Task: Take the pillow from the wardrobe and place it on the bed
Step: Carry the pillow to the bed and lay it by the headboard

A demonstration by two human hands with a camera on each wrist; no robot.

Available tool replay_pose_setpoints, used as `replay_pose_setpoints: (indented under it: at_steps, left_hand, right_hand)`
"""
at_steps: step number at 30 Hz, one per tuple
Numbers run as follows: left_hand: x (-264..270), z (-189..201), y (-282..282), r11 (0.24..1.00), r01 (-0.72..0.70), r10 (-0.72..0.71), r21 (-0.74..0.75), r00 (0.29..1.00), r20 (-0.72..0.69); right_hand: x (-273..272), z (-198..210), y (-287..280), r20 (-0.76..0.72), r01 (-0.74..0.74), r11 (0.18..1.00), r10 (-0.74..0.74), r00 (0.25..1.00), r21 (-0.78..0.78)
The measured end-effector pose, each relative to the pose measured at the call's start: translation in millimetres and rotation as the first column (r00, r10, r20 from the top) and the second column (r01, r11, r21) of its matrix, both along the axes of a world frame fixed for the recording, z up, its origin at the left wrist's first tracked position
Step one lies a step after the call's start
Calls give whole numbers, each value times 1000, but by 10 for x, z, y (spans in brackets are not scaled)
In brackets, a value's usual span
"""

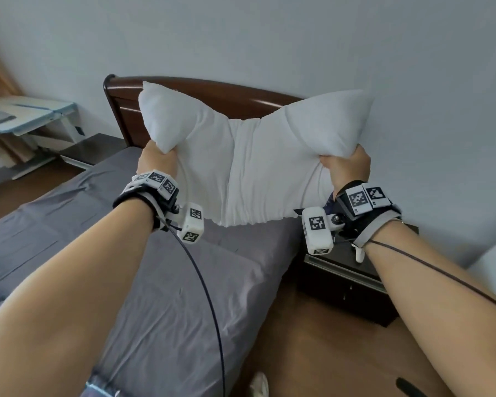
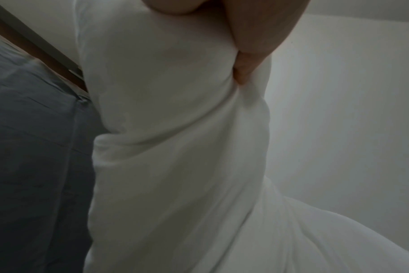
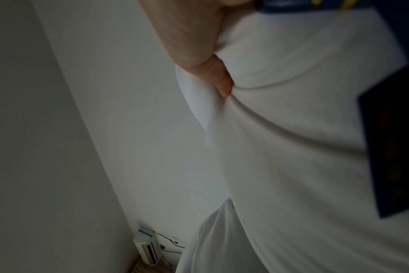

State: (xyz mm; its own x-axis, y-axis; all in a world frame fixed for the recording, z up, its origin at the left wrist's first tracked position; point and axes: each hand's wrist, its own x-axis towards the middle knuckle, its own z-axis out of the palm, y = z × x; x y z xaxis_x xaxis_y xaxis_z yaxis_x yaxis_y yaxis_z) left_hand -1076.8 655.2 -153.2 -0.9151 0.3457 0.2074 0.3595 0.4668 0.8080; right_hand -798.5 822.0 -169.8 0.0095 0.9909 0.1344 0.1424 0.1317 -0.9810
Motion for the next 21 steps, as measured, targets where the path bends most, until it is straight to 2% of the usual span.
replay_pose_setpoints:
  at_steps: [9, 16, 21]
  left_hand:
    - [-1065, -418, 1508, 989, 90, -87, -117, 996, 33]
    - [-1539, -827, 2436, 972, 91, -75, -218, 994, 80]
    - [-1731, -1283, 3039, 953, 88, -59, -290, 992, 110]
  right_hand:
    - [-1245, -425, 1186, 33, -91, 995, 93, 995, -51]
    - [-1569, -897, 2073, 80, -80, 983, 94, 992, -167]
    - [-1803, -1353, 2714, 119, -117, 966, 147, 982, -229]
